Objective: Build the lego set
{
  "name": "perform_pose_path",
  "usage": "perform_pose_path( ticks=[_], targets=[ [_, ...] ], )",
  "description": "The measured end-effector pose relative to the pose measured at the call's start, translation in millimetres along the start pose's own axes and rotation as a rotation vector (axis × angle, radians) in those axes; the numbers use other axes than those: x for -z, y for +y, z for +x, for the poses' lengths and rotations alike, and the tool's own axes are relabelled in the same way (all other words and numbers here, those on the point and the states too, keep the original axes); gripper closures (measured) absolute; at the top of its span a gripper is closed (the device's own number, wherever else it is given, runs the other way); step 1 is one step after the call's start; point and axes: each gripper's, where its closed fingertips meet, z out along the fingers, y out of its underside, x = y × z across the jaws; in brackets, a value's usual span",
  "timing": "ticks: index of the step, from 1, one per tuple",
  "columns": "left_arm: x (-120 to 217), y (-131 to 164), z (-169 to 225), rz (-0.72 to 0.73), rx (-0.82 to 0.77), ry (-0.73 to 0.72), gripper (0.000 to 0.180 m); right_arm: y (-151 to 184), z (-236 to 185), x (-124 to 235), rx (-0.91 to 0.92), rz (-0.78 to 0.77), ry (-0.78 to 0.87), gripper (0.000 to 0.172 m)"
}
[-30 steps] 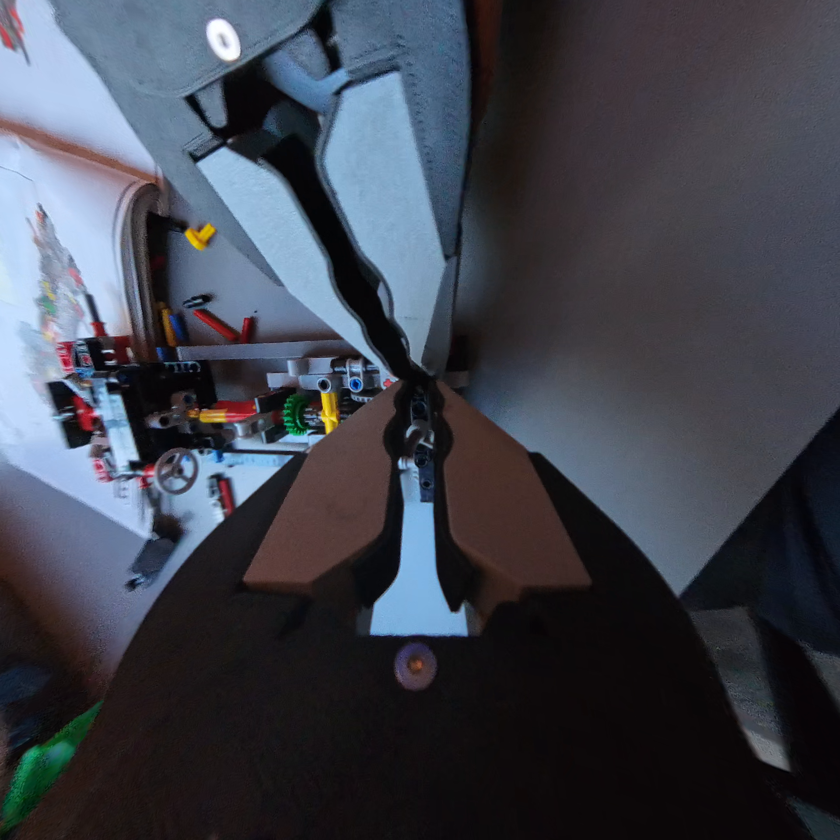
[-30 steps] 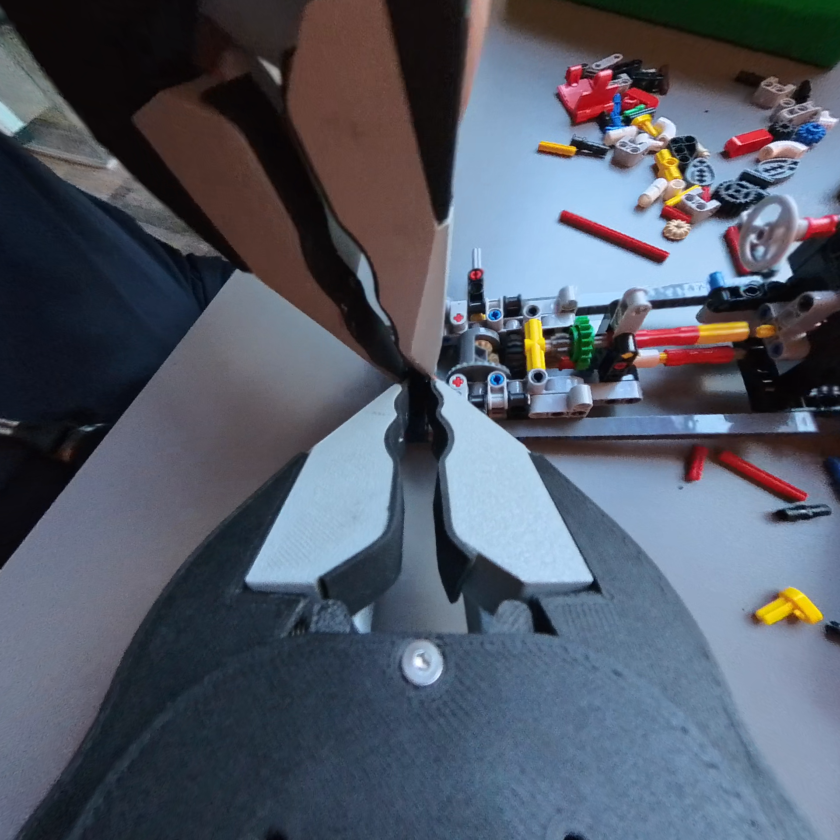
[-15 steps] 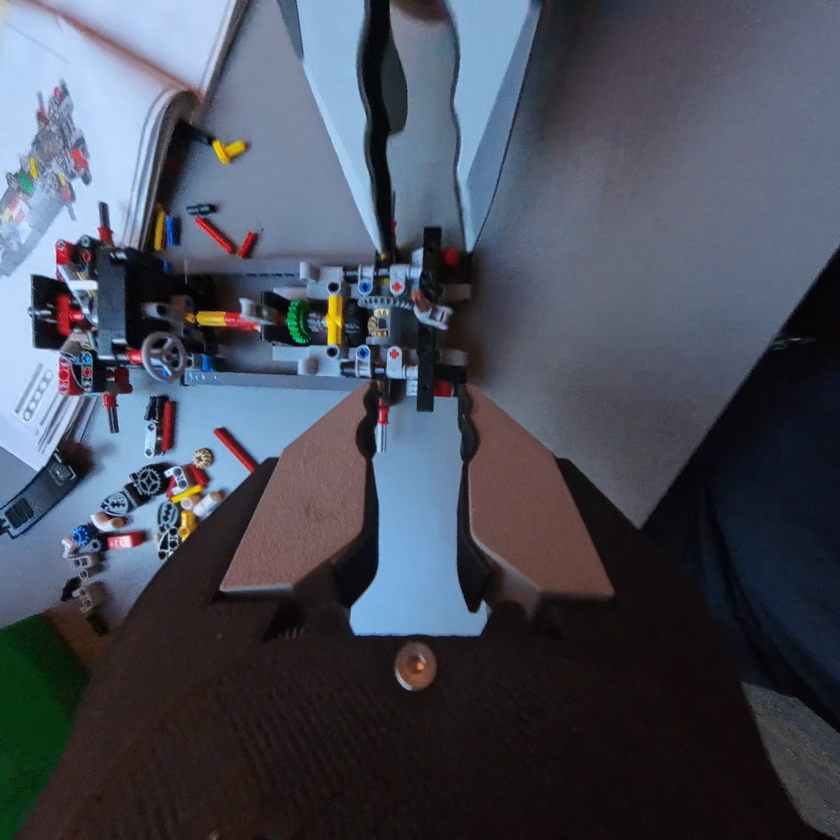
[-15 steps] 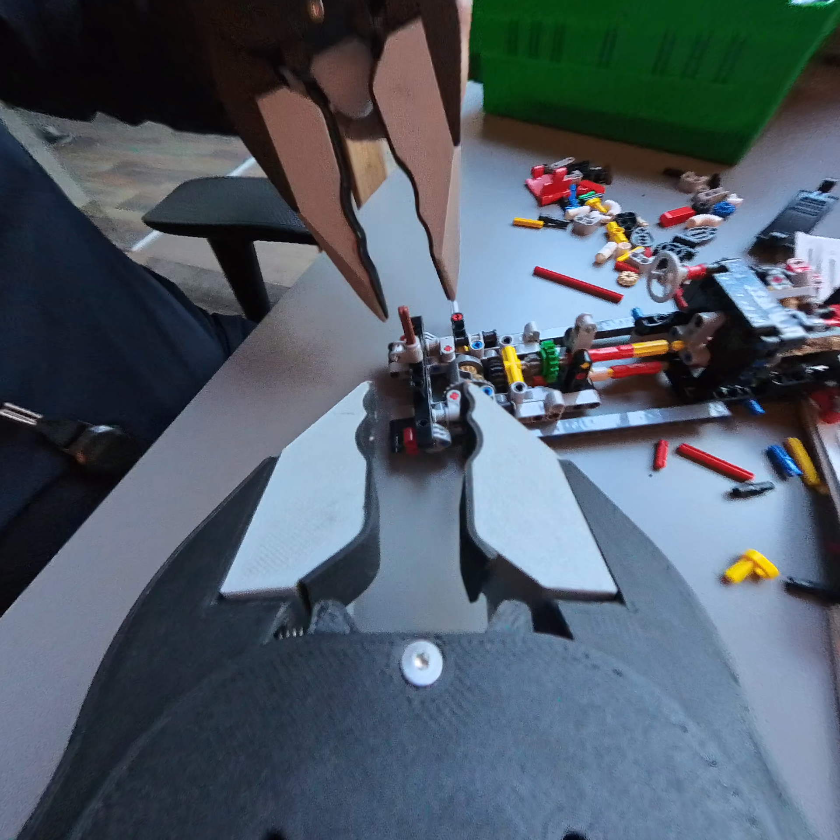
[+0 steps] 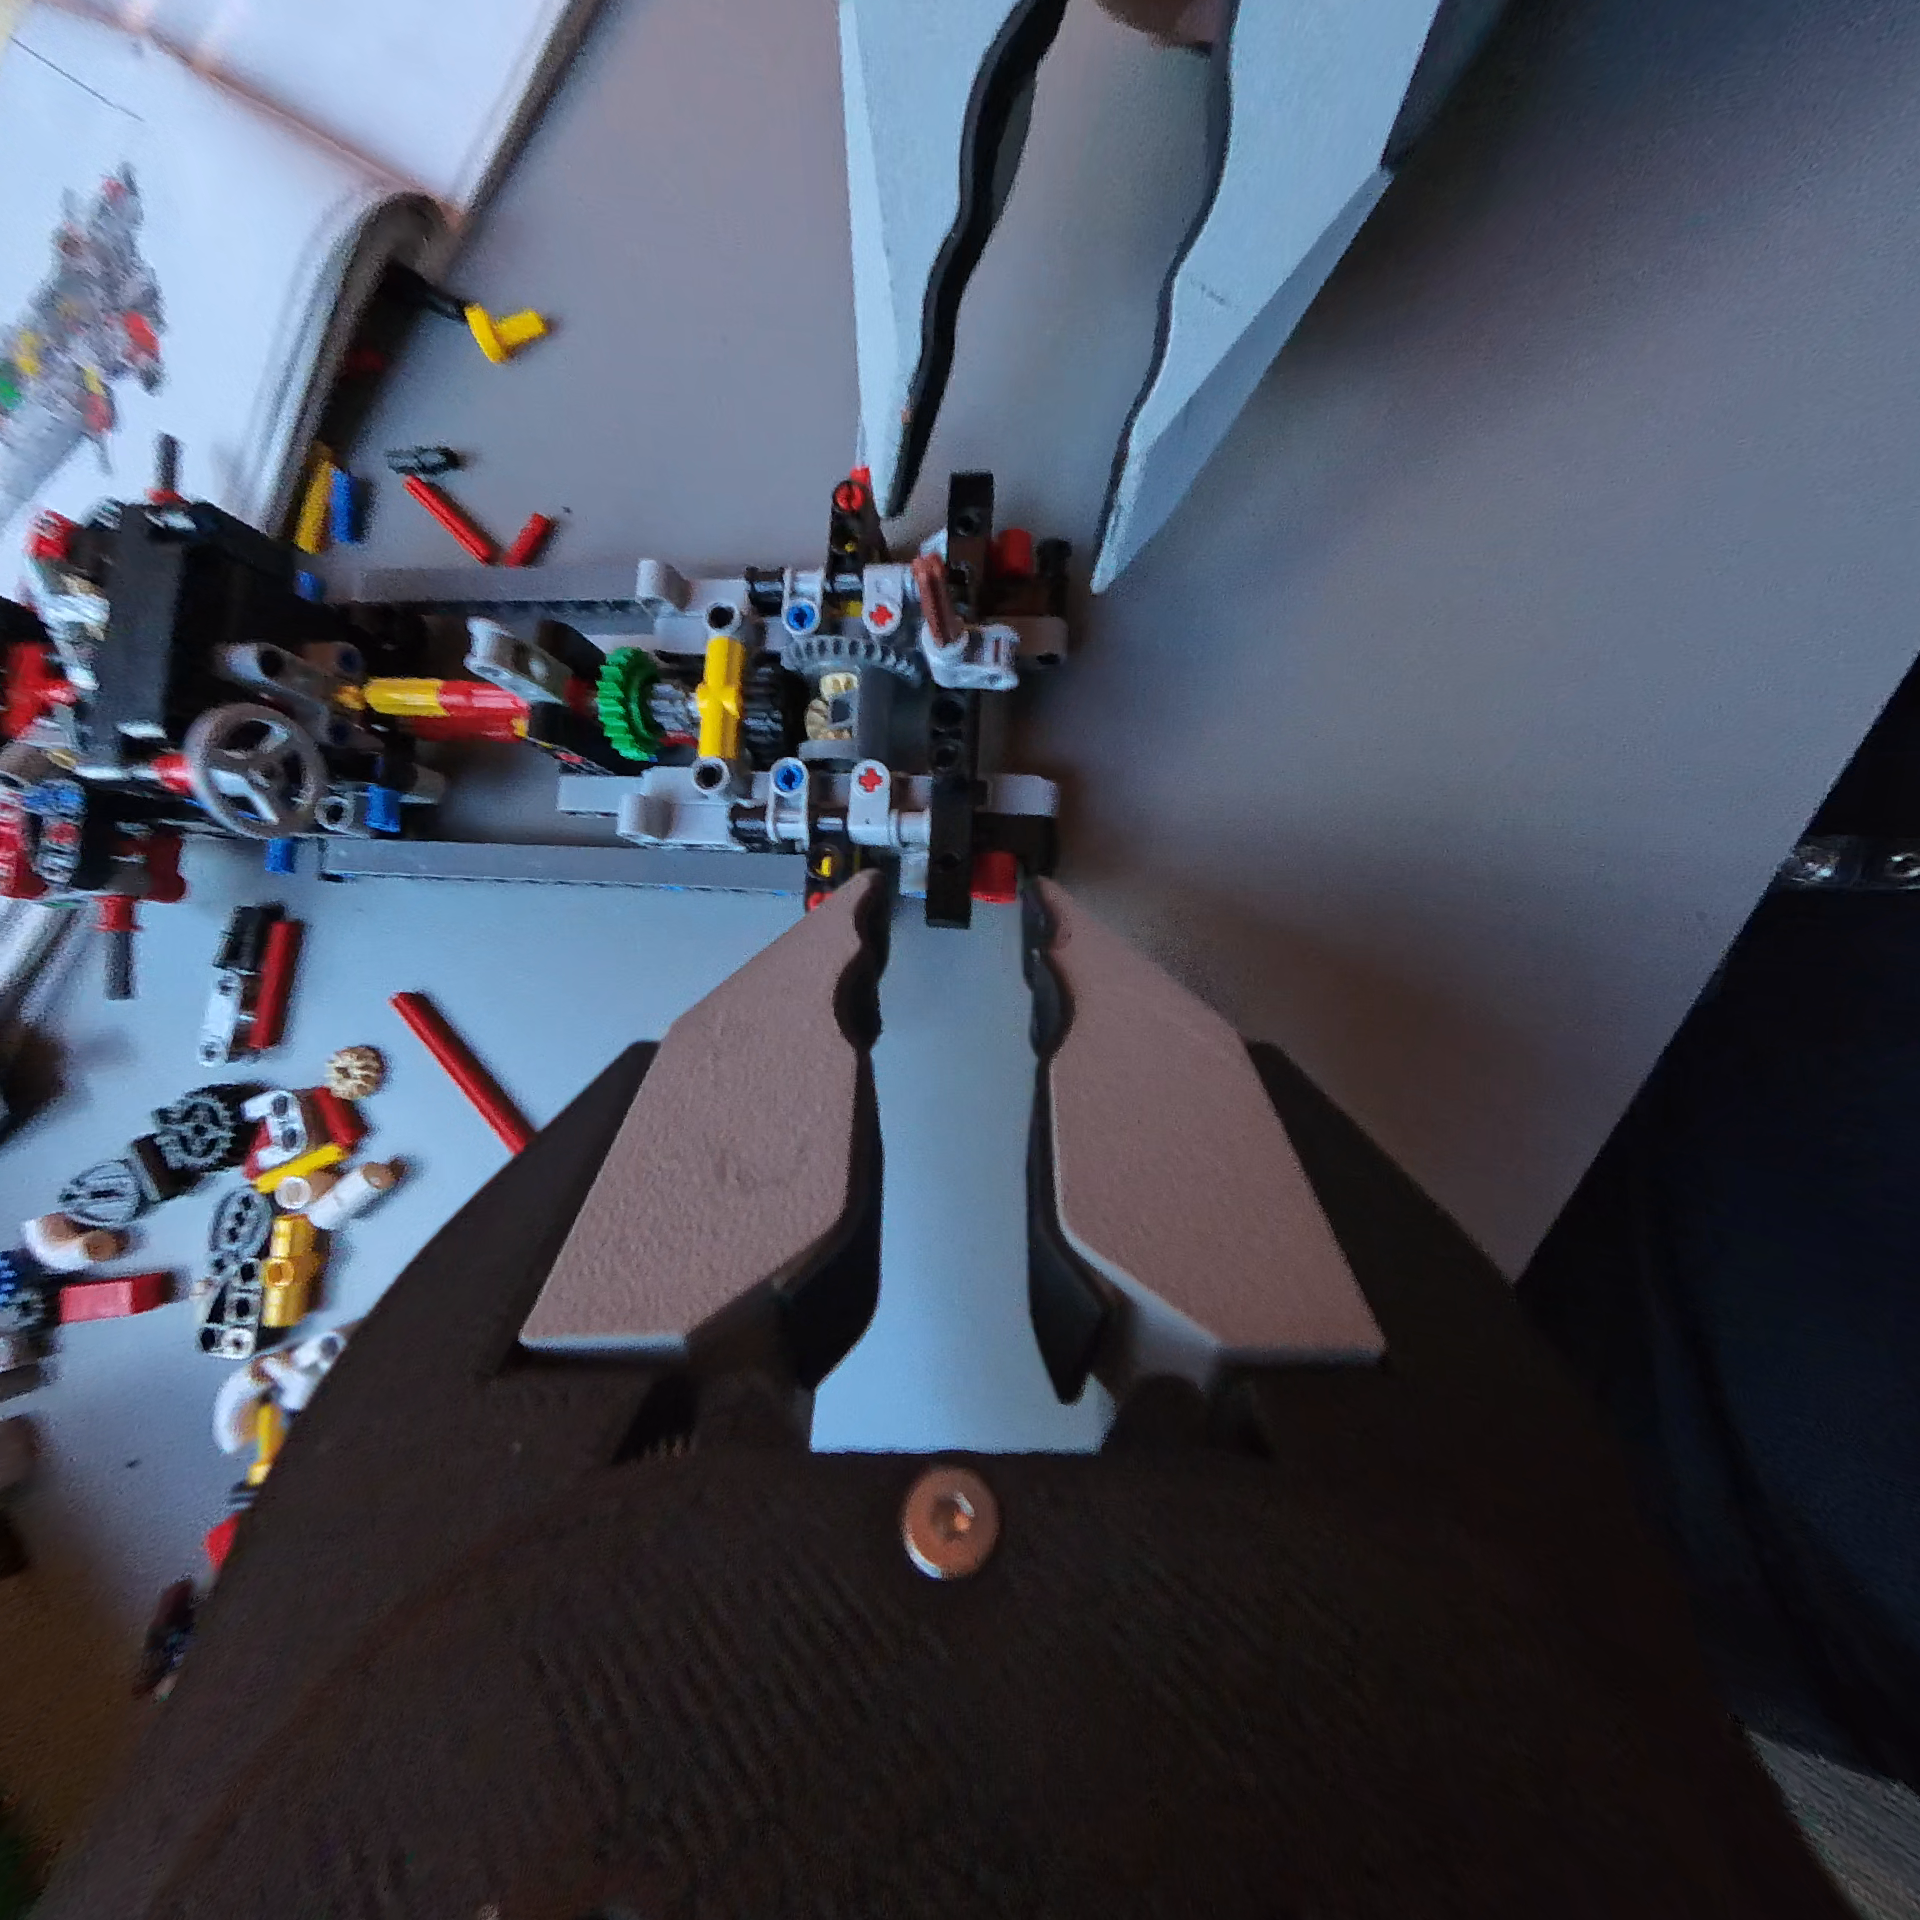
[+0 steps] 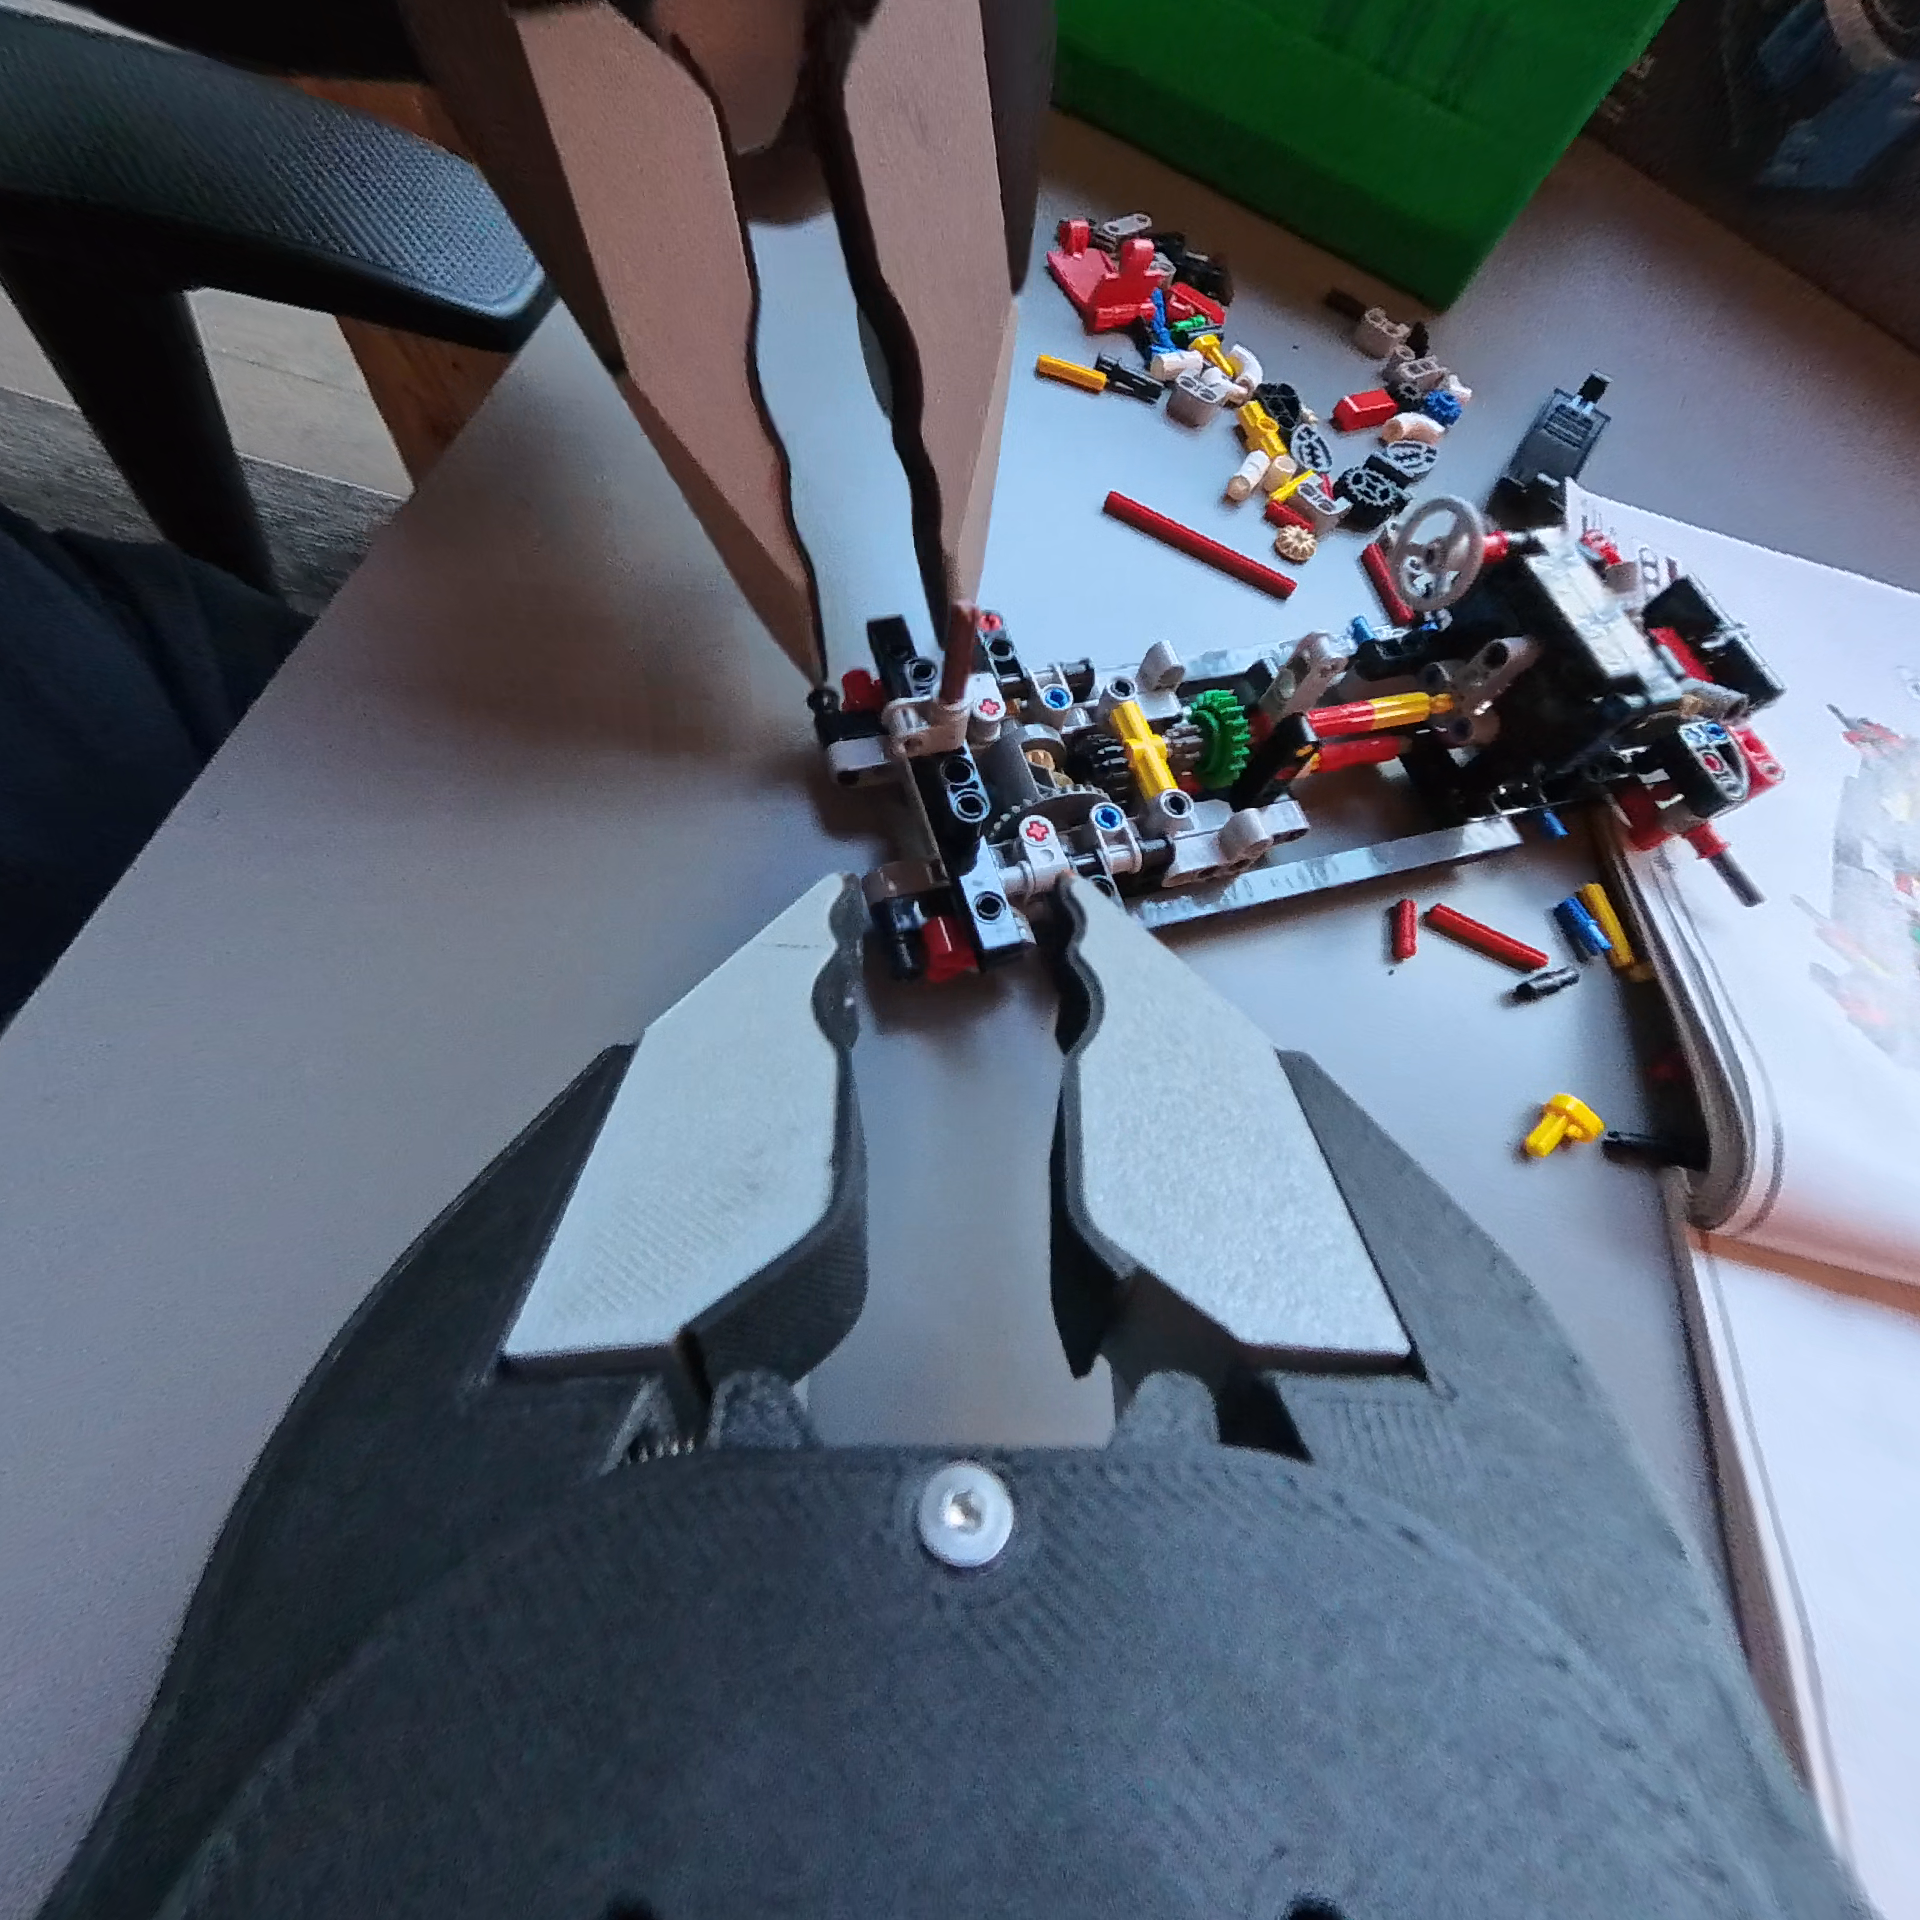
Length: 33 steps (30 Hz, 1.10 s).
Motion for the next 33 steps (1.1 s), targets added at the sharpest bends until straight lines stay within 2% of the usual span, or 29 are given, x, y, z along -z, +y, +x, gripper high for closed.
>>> perform_pose_path(
  ticks=[3, 5, 7, 11, 17, 20, 22, 25, 29, 33],
  targets=[
    [-11, 7, 1, -0.02, 0.028, 0.022, 0.159, -2, -3, -2, 0.049, -0.003, 0.031, 0.139],
    [-17, 10, 2, -0.024, 0.015, 0.04, 0.175, -2, -5, -4, 0.091, -0.017, 0.069, 0.14],
    [-19, 5, 4, 0.019, 0.03, 0.082, 0.175, -1, -5, -7, 0.138, -0.04, 0.119, 0.135],
    [-18, 1, 5, 0.06, 0.129, 0.19, 0.175, 4, 5, -7, 0.246, -0.1, 0.23, 0.138],
    [-2, -15, 1, 0.124, 0.274, 0.331, 0.176, -6, 23, 4, 0.495, -0.161, 0.498, 0.133],
    [7, -25, 1, 0.152, 0.293, 0.374, 0.176, -21, 30, 14, 0.643, -0.173, 0.655, 0.143],
    [12, -29, -1, 0.152, 0.284, 0.369, 0.176, -29, 32, 19, 0.706, -0.171, 0.716, 0.144],
    [17, -32, -2, 0.138, 0.269, 0.366, 0.176, -33, 31, 22, 0.704, -0.172, 0.727, 0.144],
    [19, -33, -3, 0.122, 0.27, 0.363, 0.176, -39, 28, 30, 0.708, -0.154, 0.737, 0.133],
    [18, -33, -3, 0.108, 0.263, 0.362, 0.176, -41, 24, 27, 0.733, -0.147, 0.726, 0.134]
  ],
)
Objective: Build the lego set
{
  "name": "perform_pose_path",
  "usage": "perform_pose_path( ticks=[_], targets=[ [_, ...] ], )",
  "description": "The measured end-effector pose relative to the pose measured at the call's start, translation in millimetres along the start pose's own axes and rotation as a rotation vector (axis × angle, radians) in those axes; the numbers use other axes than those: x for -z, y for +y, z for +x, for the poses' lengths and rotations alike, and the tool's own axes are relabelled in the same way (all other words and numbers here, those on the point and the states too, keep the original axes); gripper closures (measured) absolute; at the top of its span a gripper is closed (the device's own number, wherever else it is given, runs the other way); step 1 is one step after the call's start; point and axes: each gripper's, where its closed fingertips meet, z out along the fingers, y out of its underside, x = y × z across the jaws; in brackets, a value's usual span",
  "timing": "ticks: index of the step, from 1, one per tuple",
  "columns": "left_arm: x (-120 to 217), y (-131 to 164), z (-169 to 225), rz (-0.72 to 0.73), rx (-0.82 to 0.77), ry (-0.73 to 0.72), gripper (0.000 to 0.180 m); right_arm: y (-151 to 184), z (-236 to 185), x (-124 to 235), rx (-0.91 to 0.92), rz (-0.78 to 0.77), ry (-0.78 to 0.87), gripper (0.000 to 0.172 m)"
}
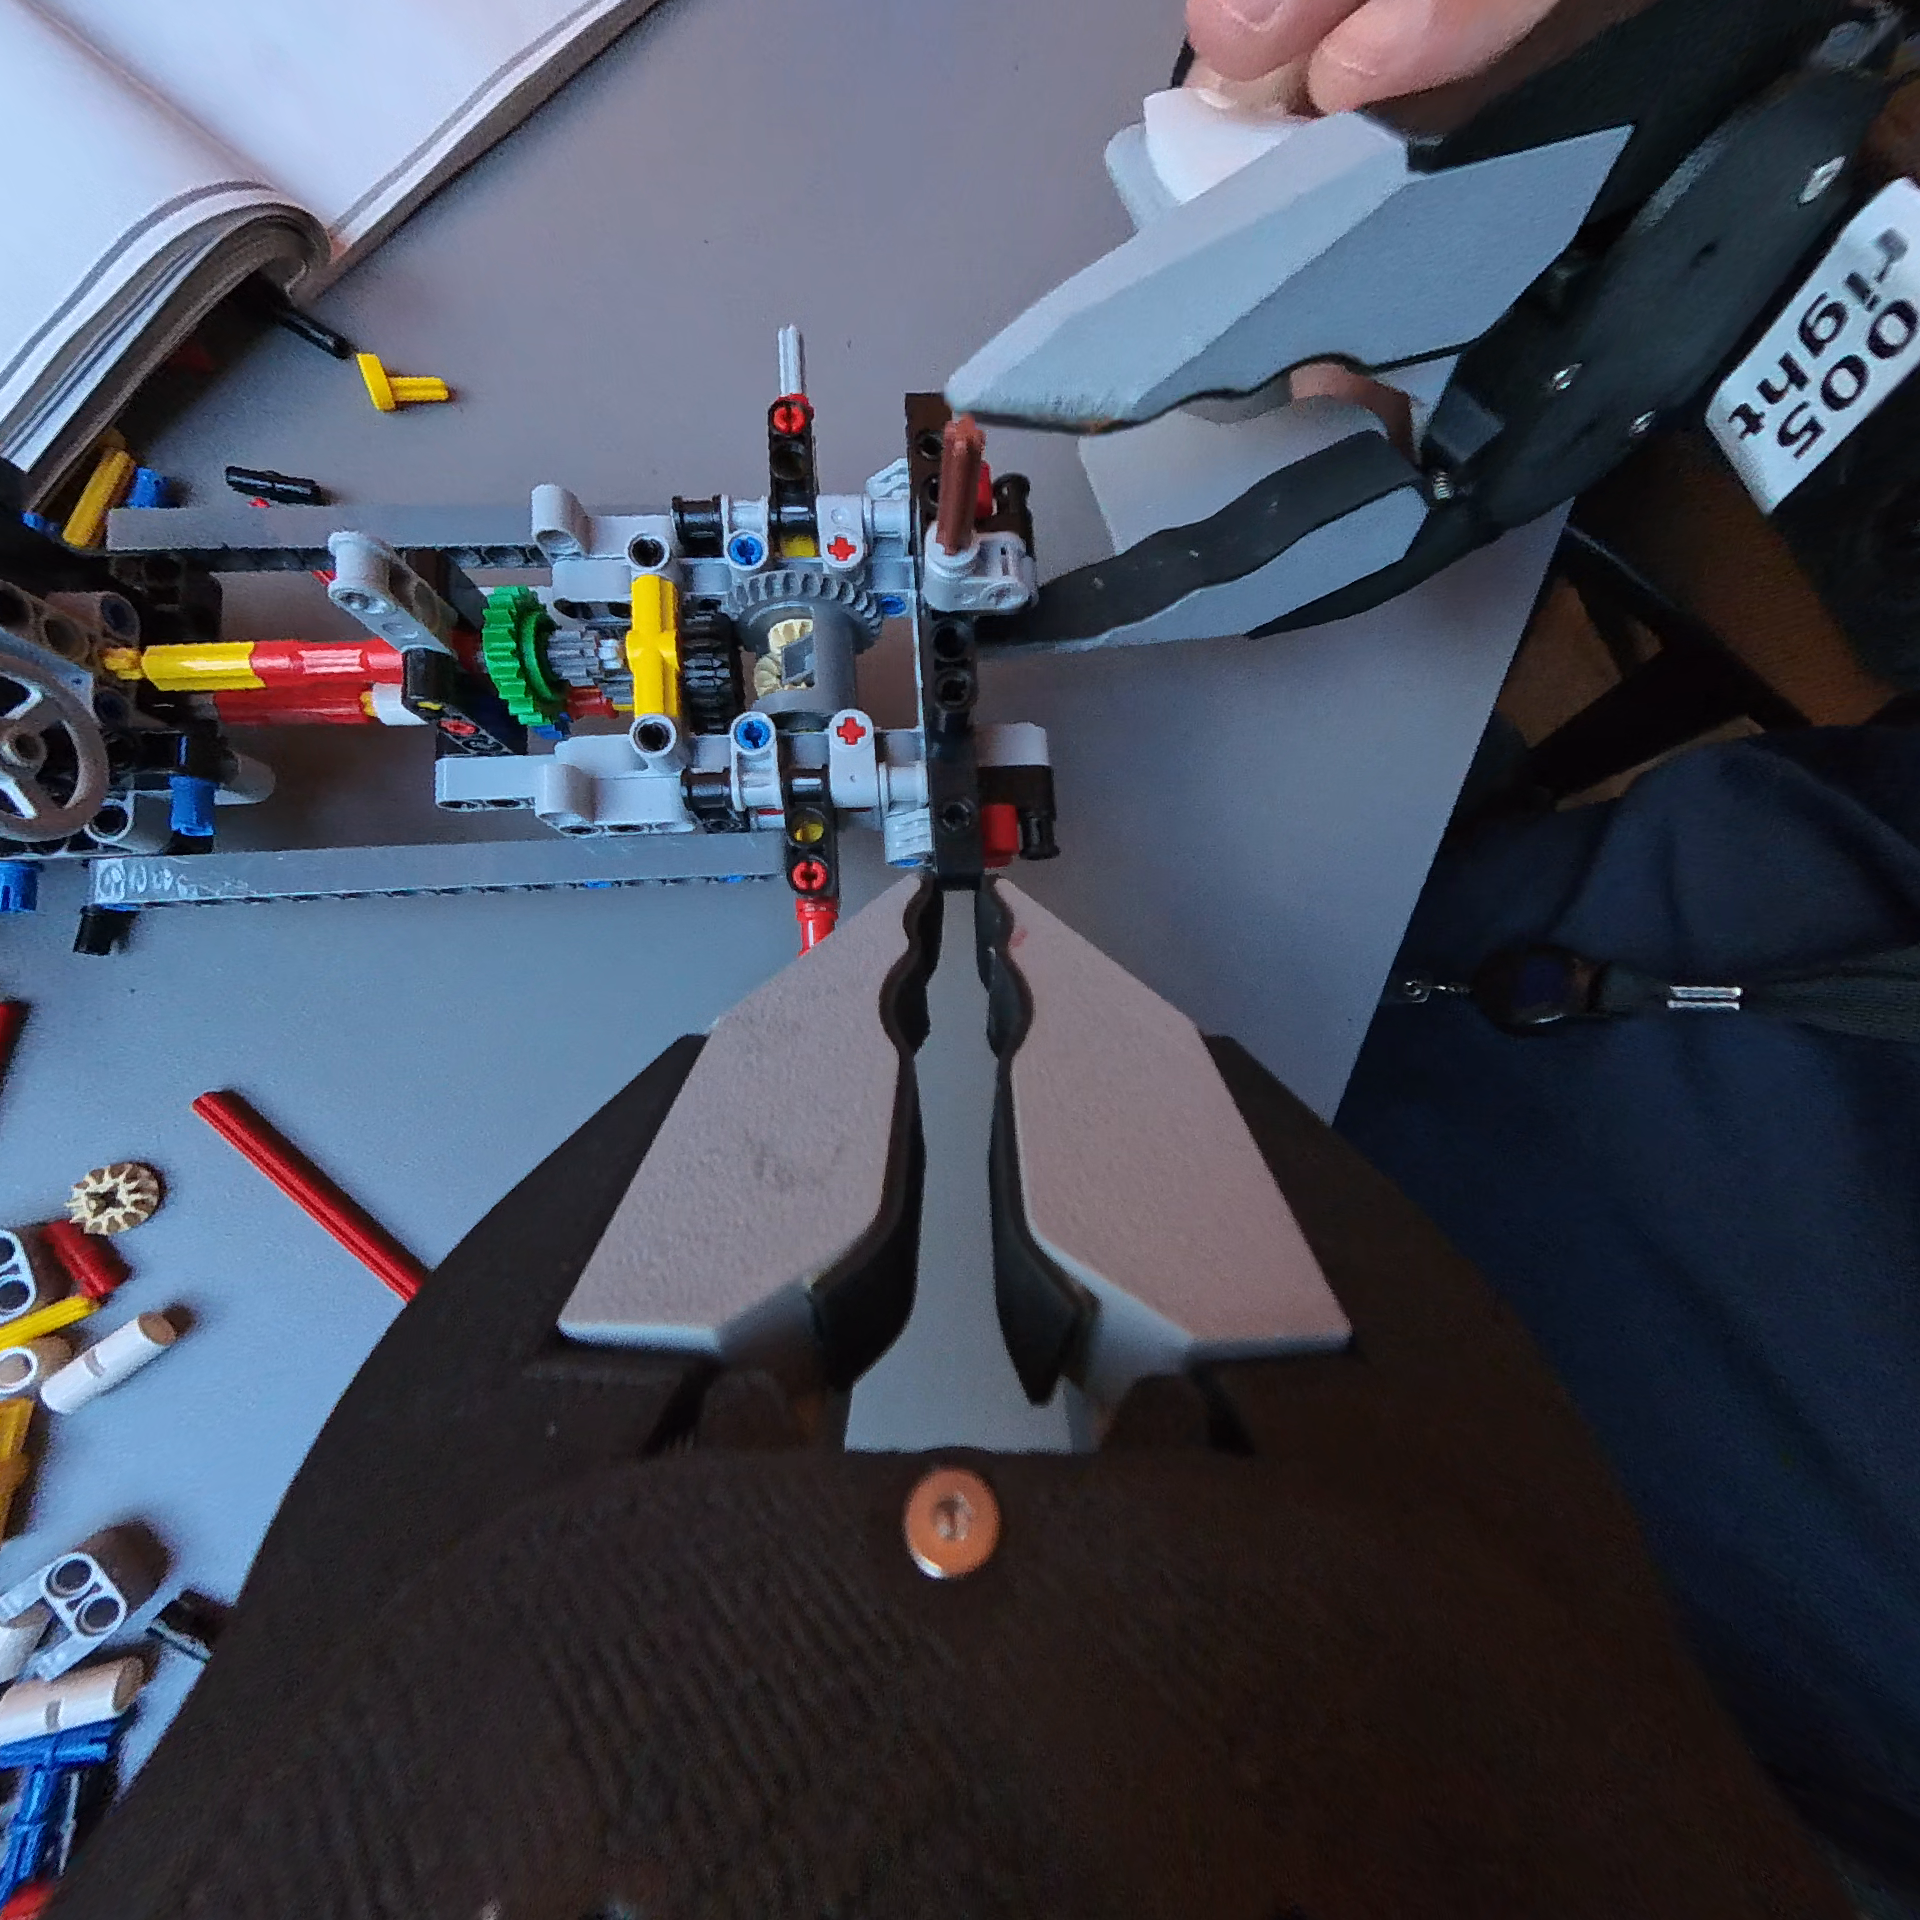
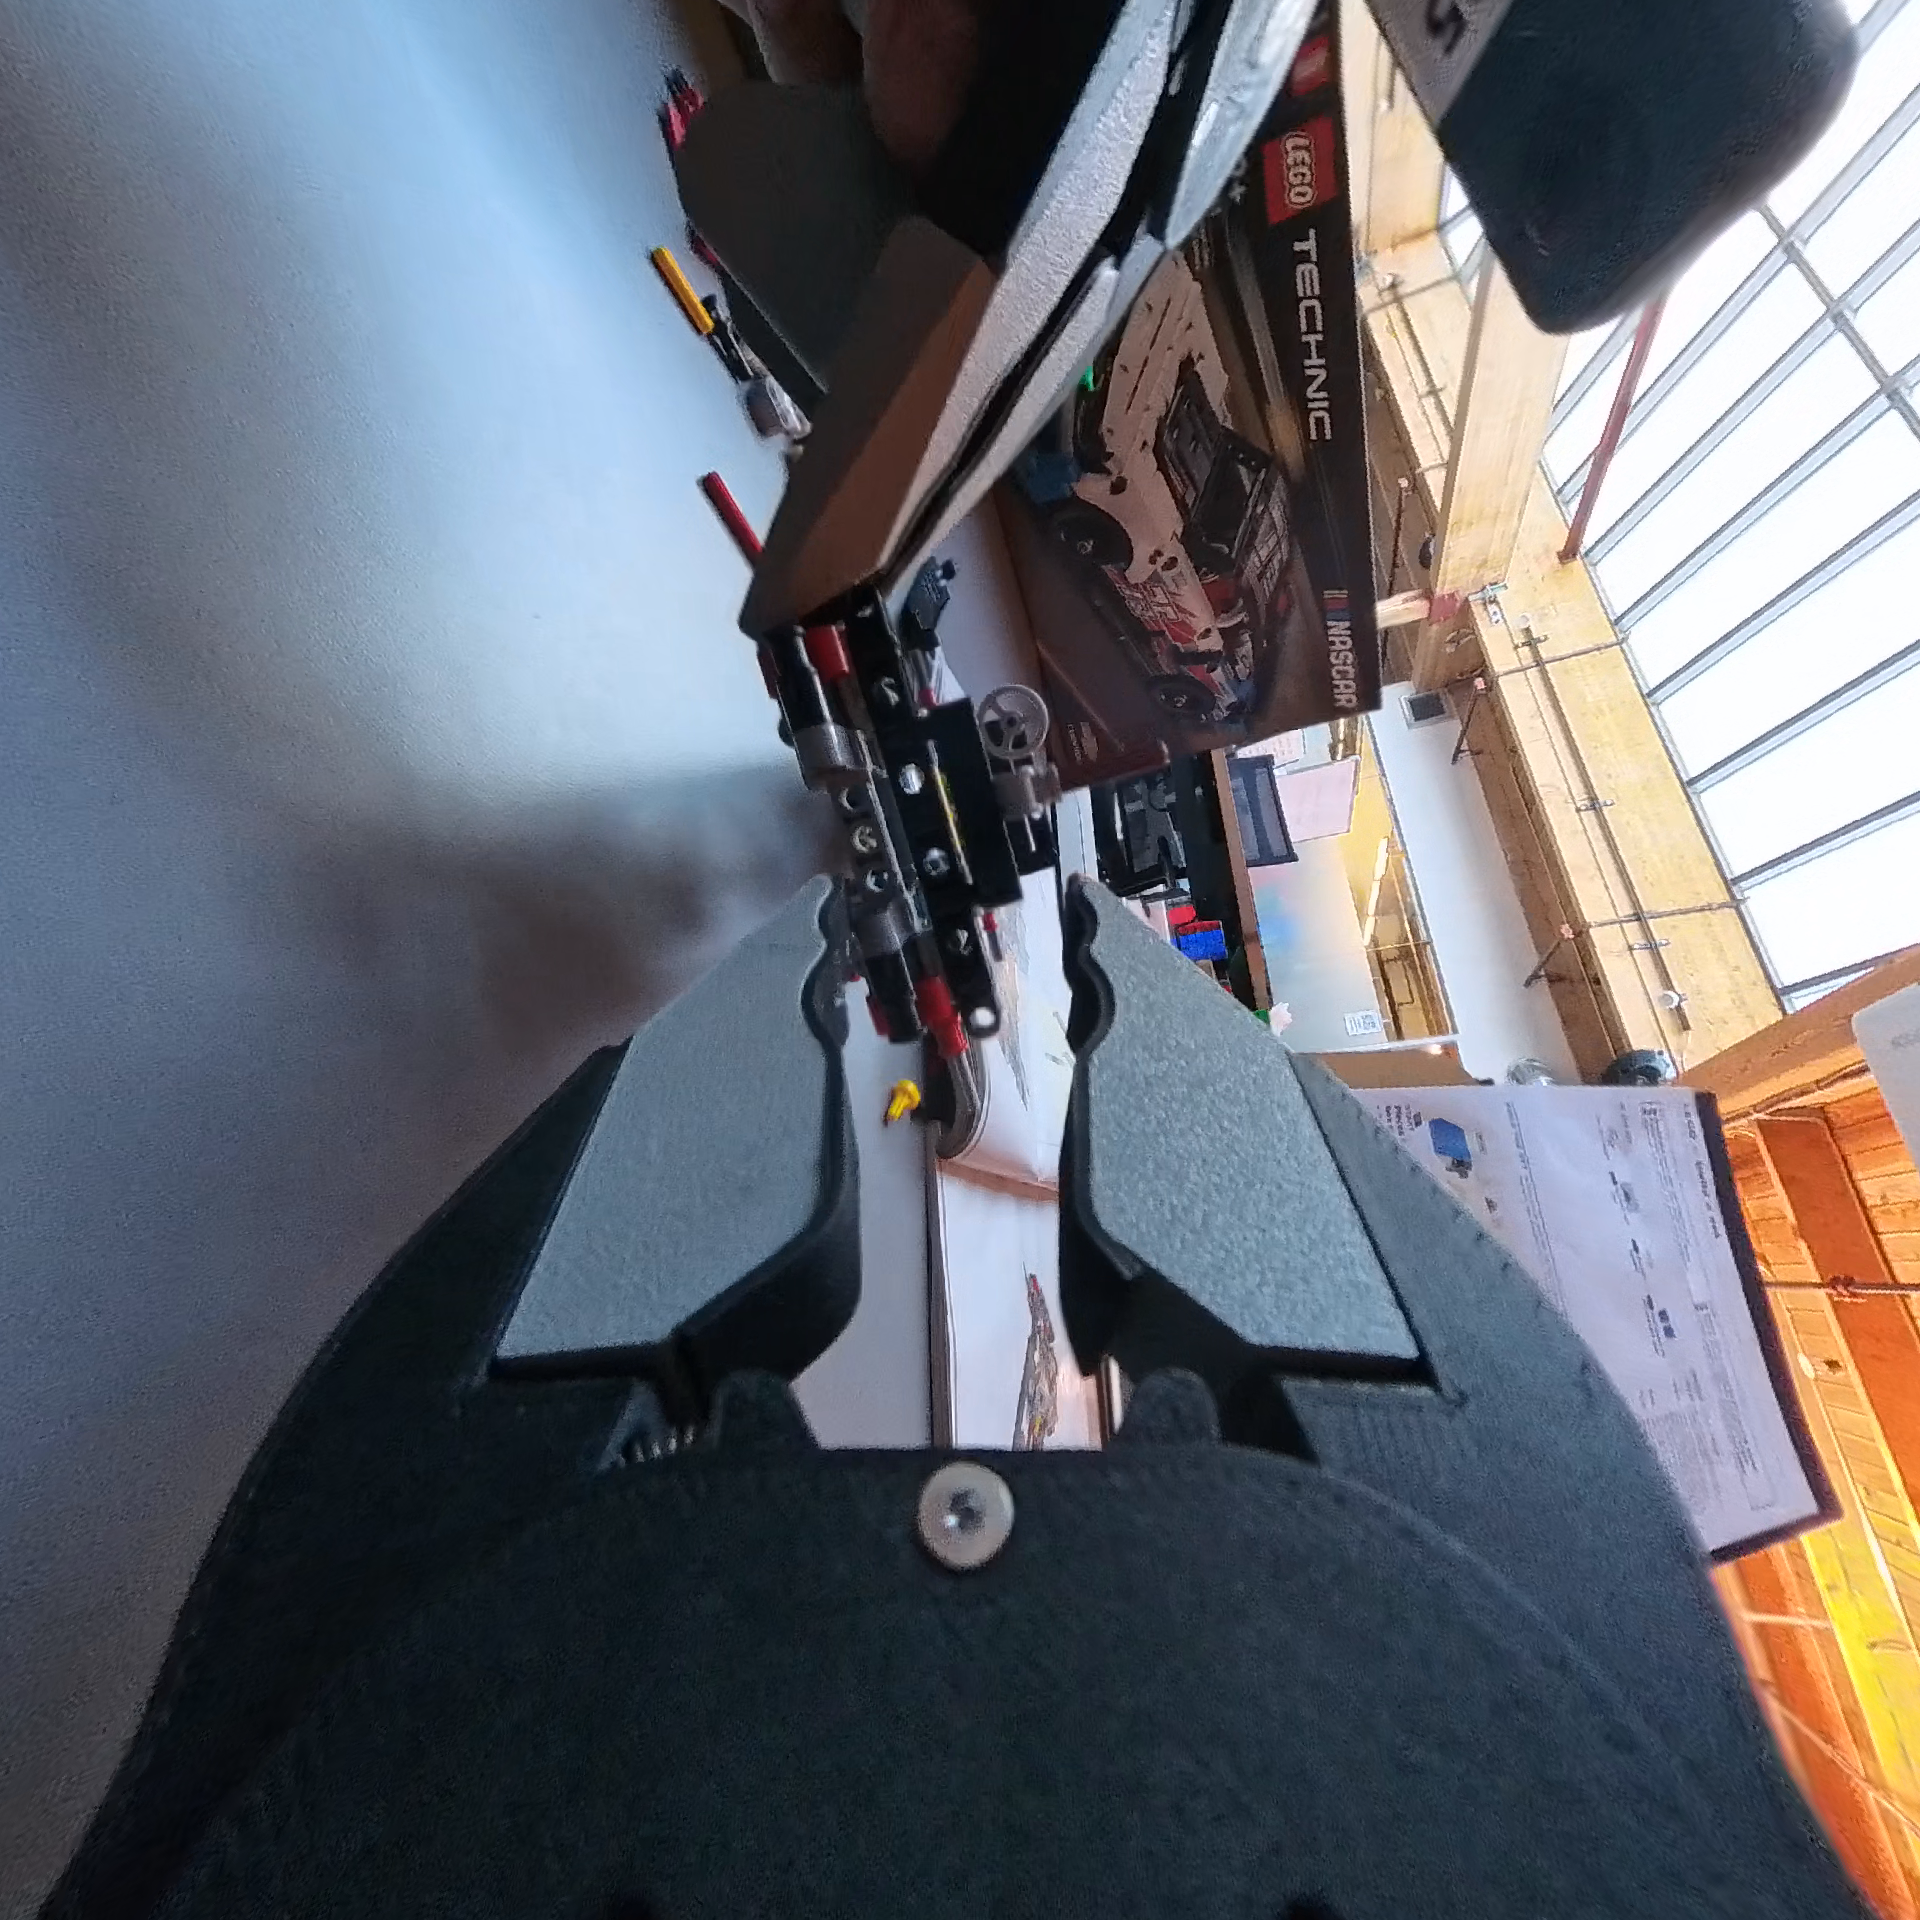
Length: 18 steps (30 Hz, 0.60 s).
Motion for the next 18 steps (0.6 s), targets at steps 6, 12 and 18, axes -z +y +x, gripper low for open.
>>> perform_pose_path(
  ticks=[6, 12, 18],
  targets=[
    [-2.3, -1.5, -3.0, -0.024, -0.003, -0.035, 0.176, -1.0, -5.5, -8.9, 0.007, -0.036, -0.02, 0.143],
    [-1.6, -3.3, -3.9, -0.028, 0.021, -0.011, 0.176, -2.1, -3.8, -8.3, 0.135, -0.016, 0.083, 0.145],
    [2.1, -5.8, -4.4, -0.028, 0.029, 0.003, 0.176, 4.5, 0.0, -8.7, 0.046, -0.057, 0.052, 0.138]
  ],
)
